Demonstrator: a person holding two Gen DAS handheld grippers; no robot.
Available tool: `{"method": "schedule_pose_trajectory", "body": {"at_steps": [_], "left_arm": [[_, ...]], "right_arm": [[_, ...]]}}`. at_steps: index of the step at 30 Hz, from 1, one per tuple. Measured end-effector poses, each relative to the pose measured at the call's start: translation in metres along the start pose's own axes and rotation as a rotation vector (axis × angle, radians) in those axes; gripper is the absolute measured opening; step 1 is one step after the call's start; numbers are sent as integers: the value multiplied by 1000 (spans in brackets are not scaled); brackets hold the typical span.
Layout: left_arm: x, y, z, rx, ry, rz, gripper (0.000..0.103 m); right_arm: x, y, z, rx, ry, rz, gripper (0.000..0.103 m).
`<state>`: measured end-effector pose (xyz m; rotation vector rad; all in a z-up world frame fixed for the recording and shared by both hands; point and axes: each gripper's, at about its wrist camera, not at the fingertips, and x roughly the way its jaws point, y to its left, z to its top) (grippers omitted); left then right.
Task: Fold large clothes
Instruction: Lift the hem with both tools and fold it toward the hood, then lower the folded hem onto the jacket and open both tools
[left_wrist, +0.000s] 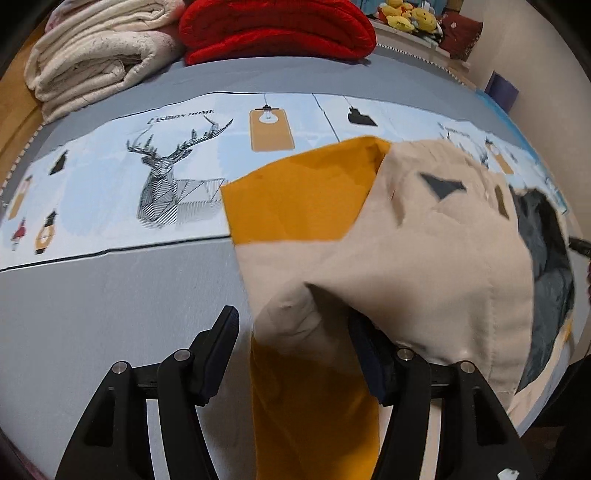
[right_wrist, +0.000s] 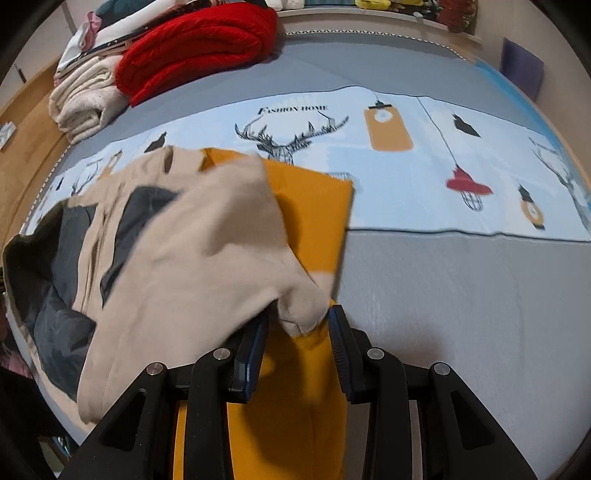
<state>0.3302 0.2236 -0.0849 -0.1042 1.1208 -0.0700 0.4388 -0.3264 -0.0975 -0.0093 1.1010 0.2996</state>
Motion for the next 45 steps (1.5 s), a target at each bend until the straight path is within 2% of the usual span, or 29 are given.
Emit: {"method": "schedule_pose_trajectory", "body": {"at_steps": [2,3,4,5,6,7,8,10,12,13,15,17,19,22,24,28,33,36,37,39,41,45], "left_arm": [[3,2,6,-10,-7,-48,38],[4,3,9,-17,-9,-66,33],[4,4,12,-25,-17,-79,21],[3,7,15,-39,-26,-99,10],[3,10,18,-57,-34,-118,10],[0,17,21,-90,-54,-136,8],[-2,23,22,-128,-71,-143,7],[-6,46,24,-271,-110,-174,6],[-3,65,21,-392,-116,-173,6],[1,68,19,-420,-97,-175,6],[7,65,18,-414,-60,-158,6],[11,62,18,-425,-32,-142,8],[9,69,15,-485,-38,-170,13],[8,79,10,-557,-41,-204,32],[11,74,8,-541,-14,-209,35],[18,63,5,-479,27,-166,36],[27,63,0,-477,72,-135,36],[30,62,-1,-458,77,-141,26],[30,61,0,-452,76,-143,11],[26,58,3,-427,51,-132,4],[12,55,9,-401,-21,-111,3],[-12,55,17,-407,-165,-122,3]], "right_arm": [[7,3,7,-3,4,17,36],[10,5,10,-12,6,25,36],[11,7,11,-20,7,29,35],[13,9,13,-31,6,29,31],[14,11,14,-37,2,31,11],[15,11,16,-37,-2,47,4],[13,10,18,-25,-14,63,3],[6,-1,23,69,-64,100,2],[1,-24,27,230,-102,122,2],[2,-34,26,293,-107,112,2],[9,-52,20,428,-84,100,2],[16,-53,18,462,-49,104,2],[18,-50,18,459,-35,81,7],[16,-47,18,459,-42,65,17],[21,-44,17,448,-16,96,33],[28,-34,16,380,19,78,35],[35,-33,16,374,35,66,35],[32,-31,18,361,14,49,35],[29,-28,19,343,1,40,33],[24,-23,23,309,-30,26,5],[15,-17,28,270,-80,3,4],[-25,-9,36,258,-276,-5,3]]}}
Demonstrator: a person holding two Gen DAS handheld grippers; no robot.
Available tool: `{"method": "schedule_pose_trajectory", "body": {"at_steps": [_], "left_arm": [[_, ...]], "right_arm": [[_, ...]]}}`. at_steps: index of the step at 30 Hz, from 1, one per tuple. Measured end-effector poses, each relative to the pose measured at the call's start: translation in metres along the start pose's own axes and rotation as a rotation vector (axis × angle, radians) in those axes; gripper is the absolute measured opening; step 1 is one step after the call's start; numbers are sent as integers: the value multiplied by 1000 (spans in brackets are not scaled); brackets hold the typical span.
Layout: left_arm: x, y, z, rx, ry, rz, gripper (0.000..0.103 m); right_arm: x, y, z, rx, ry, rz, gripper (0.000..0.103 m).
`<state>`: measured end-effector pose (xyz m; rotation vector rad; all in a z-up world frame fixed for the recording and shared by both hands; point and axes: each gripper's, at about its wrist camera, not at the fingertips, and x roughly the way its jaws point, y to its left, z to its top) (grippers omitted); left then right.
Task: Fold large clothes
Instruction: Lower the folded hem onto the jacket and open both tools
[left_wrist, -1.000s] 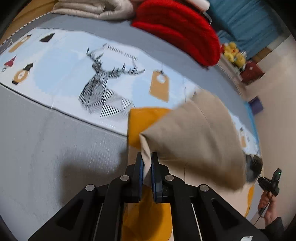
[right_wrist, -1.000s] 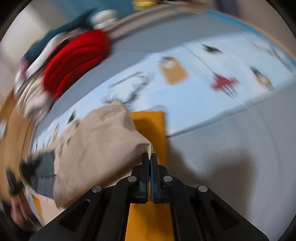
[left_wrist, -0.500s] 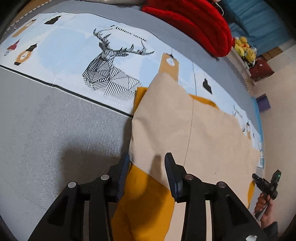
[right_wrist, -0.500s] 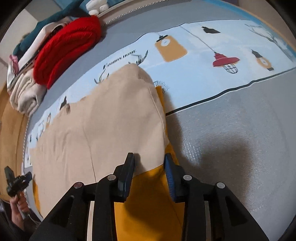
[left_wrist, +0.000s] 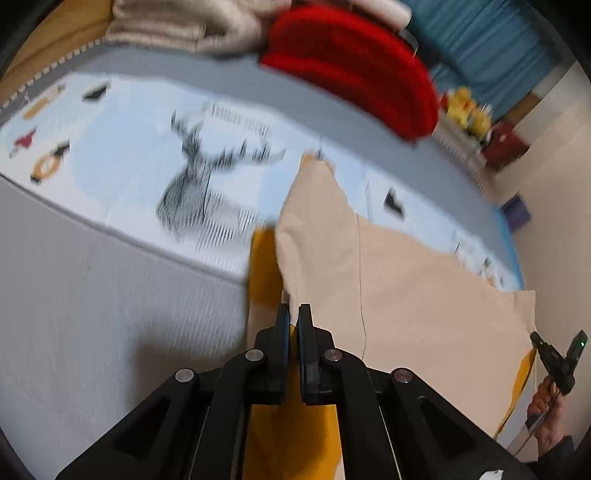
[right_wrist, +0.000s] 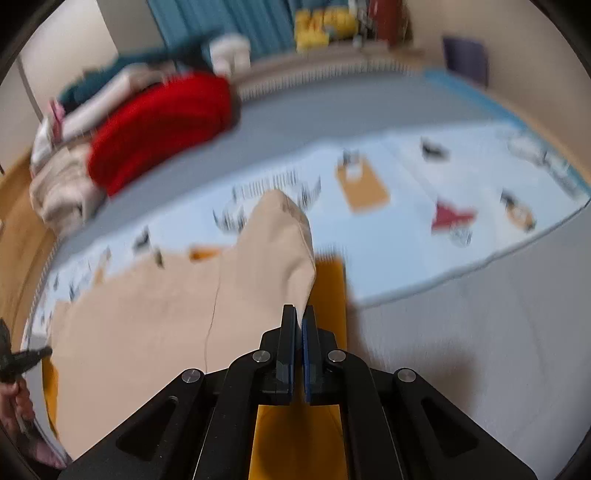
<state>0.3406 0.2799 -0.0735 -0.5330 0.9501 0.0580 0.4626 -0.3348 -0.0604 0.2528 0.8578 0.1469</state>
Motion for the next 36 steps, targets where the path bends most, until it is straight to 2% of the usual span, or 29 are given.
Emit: {"method": "schedule_pose_trajectory", "body": {"at_steps": [2,4,6,7,8,9,10,12,15,16,17,18,19,20,23,25,26,28,30,31,33,36], "left_arm": [[-4,-2,3,1,-39,24,3],[2,-2,3,0,-22,82,9],[11,-1,2,-9,37,85,19],[18,2,-2,-16,92,55,37],[23,3,-6,-15,139,38,47],[28,3,-9,1,178,49,48],[32,4,-15,22,216,76,48],[37,6,-24,35,274,86,48],[37,10,-33,25,299,82,45],[35,10,-33,22,291,73,32],[32,10,-33,21,280,58,9],[30,9,-32,21,271,49,7],[25,8,-32,29,245,50,4],[18,3,-31,52,206,58,3],[3,-3,-25,77,126,47,2],[3,0,-24,74,114,50,3],[6,2,-25,69,128,62,8],[16,4,-28,62,181,98,11],[22,10,-33,32,241,112,21],[21,12,-33,28,241,113,21],[6,9,-34,52,198,103,21],[-13,-1,-41,147,170,45,21]], "right_arm": [[-16,3,7,19,-89,12,3],[-14,6,7,26,-99,-10,4],[1,6,6,33,-33,-45,12],[11,6,4,24,21,-73,12],[16,4,2,16,53,-90,14],[20,0,-2,15,95,-96,18],[23,-5,-4,26,126,-88,21],[31,-20,-17,66,234,-58,37],[47,-33,-35,53,371,-73,37],[49,-34,-41,31,401,-79,38],[50,-33,-45,7,413,-80,38],[49,-31,-47,-17,410,-81,34],[46,-29,-48,-31,399,-83,24],[42,-27,-47,-45,379,-78,4],[26,-25,-41,-30,296,-72,2],[15,-30,-34,15,232,-71,2],[13,-35,-34,39,219,-85,2],[18,-39,-38,59,249,-112,2],[26,-37,-45,54,300,-145,3],[28,-37,-48,50,317,-164,3],[25,-34,-49,23,321,-205,20],[2,-24,-47,-44,253,-242,22]]}}
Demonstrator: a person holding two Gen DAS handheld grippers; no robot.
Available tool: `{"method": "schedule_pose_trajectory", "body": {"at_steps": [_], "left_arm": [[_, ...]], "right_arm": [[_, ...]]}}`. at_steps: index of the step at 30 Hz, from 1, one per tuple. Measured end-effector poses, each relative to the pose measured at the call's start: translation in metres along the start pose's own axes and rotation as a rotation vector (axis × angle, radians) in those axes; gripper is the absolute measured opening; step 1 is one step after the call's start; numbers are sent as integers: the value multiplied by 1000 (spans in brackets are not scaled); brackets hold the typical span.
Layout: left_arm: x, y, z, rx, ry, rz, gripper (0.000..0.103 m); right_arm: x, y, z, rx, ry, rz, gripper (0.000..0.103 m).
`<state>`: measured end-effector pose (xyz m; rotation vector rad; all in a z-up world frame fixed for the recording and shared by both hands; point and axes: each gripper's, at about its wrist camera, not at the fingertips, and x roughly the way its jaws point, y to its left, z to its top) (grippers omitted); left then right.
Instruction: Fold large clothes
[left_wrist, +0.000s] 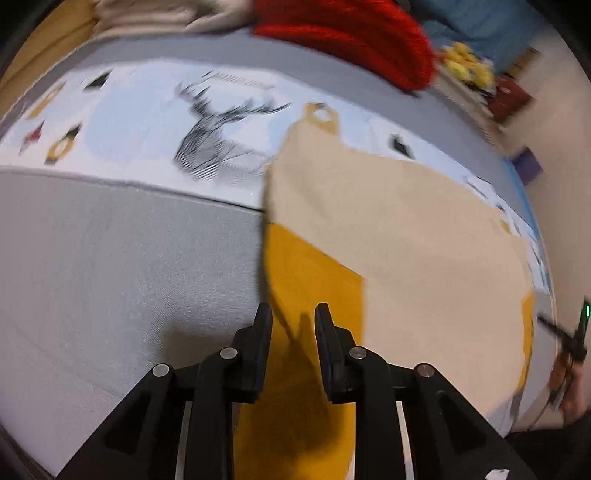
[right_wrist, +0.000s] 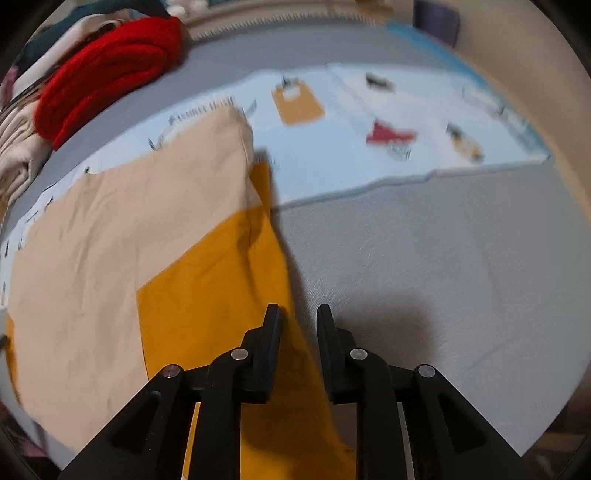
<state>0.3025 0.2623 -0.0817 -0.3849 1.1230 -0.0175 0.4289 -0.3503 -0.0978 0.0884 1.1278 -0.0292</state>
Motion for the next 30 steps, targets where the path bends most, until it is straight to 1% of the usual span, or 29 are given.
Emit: {"method": "schedule_pose_trajectory", "body": {"at_steps": [2,3,4,5,6,7,8,9,10,11,13,15,16,18,19,20,21,22,23,25,27,29,30], "left_arm": [[0,-10,-11,72,55,-93,21],[7,-16,-20,113,117,-136,21],[13,-20,-28,145,165,-145,21],[23,-27,-40,200,223,-124,21],[33,-32,-52,273,268,-58,22],[41,-33,-62,322,297,-5,24],[45,-31,-67,336,314,25,24],[44,-29,-69,364,320,18,24],[42,-26,-69,347,313,15,24],[39,-20,-68,316,309,13,24],[38,-13,-71,295,320,32,22],[38,-10,-81,320,333,108,22],[37,-10,-84,326,328,142,22],[27,-15,-86,333,280,205,22],[17,-20,-86,336,233,239,22],[5,-25,-86,330,175,258,22],[-6,-29,-86,320,129,261,22],[-24,-38,-87,306,50,261,22],[-36,-45,-88,300,0,264,22],[-62,-66,-95,291,-105,298,22],[-78,-81,-102,277,-156,315,22],[-89,-95,-110,246,-187,303,22],[-93,-98,-113,231,-198,284,22]], "right_arm": [[-22,5,-5,-64,-68,21,22],[-30,7,-9,-88,-87,48,22],[-37,10,-15,-119,-95,94,22],[-39,13,-22,-154,-72,147,22],[-34,16,-30,-186,-22,192,22],[-28,18,-38,-212,32,210,22],[-17,20,-49,-250,104,193,22],[-8,22,-58,-282,156,159,22],[3,22,-69,-324,209,111,22],[9,21,-76,-351,240,76,22],[9,16,-86,-363,251,66,21],[7,12,-90,-358,261,34,22],[8,10,-94,-359,277,-9,22],[6,4,-100,-362,301,-75,22],[1,3,-100,-363,291,-93,22],[-7,3,-99,-366,261,-113,22],[-20,4,-98,-368,208,-138,22],[-38,6,-95,-367,139,-157,22],[-55,8,-94,-361,78,-160,22],[-100,16,-93,-324,-73,-129,22],[-139,24,-100,-277,-189,-71,24],[-161,33,-113,-249,-241,-39,25],[-173,38,-123,-231,-262,-18,25]]}}
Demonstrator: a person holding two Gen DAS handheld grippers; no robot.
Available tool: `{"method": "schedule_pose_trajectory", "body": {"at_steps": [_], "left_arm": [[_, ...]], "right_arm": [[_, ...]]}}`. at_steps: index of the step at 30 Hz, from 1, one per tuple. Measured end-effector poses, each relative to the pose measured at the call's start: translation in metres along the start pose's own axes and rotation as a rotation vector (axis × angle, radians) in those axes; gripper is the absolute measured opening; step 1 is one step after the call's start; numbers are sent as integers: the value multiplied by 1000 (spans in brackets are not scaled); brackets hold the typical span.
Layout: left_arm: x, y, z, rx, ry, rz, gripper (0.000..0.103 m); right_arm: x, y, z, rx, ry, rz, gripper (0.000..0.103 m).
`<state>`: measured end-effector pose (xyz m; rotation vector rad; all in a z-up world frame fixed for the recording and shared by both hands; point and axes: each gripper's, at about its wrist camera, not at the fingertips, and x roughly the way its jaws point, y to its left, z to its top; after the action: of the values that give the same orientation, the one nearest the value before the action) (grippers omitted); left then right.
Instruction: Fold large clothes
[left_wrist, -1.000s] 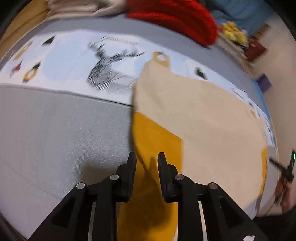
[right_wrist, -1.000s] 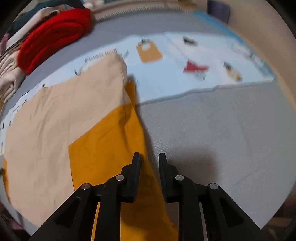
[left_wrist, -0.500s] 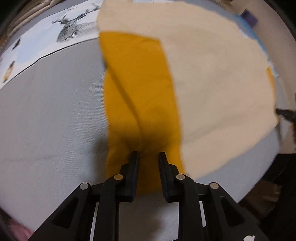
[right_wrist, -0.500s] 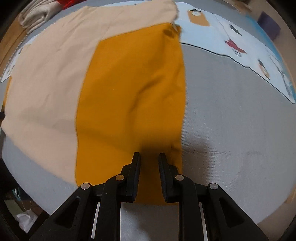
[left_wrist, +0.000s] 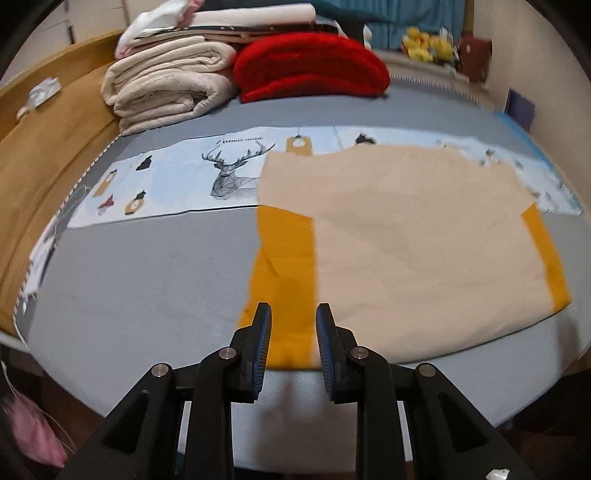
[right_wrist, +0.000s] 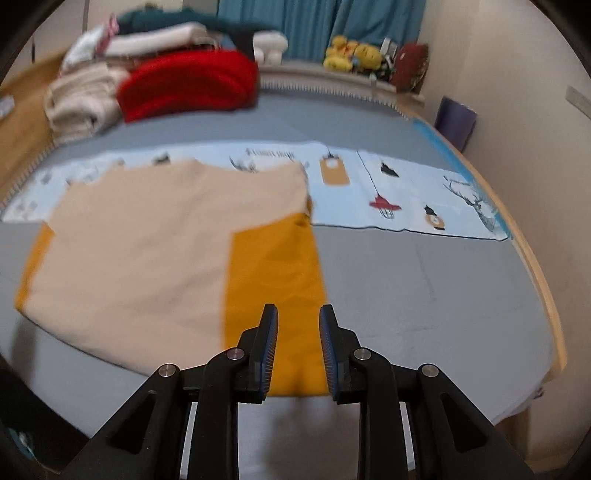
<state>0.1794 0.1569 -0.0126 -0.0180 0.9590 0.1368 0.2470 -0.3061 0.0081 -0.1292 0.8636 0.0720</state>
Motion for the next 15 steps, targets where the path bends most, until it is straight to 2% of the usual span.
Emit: {"method": "schedule_pose_trajectory", "body": {"at_steps": [6,9,12,13,14,15], "left_arm": [[-28,-29,-33,5,-25,-10,23],[-39,-41,-42,42,-37,-8,23],[-34,-46,-49,85,-35,-36,22],[-30,-46,-53,96,-27,-43,18],[-23,-46,-54,96,-18,-48,10],[-17,-45,-57,87,-13,-60,9]], "right_arm": [[-31,34,-28,-1,-23,66,25],[-33,55,-43,-30,-37,90,25],[-26,65,-42,-69,-42,90,25],[-23,67,-41,-72,-42,92,25],[-23,71,-40,-70,-42,93,25],[-22,75,-40,-68,-44,96,25]]}}
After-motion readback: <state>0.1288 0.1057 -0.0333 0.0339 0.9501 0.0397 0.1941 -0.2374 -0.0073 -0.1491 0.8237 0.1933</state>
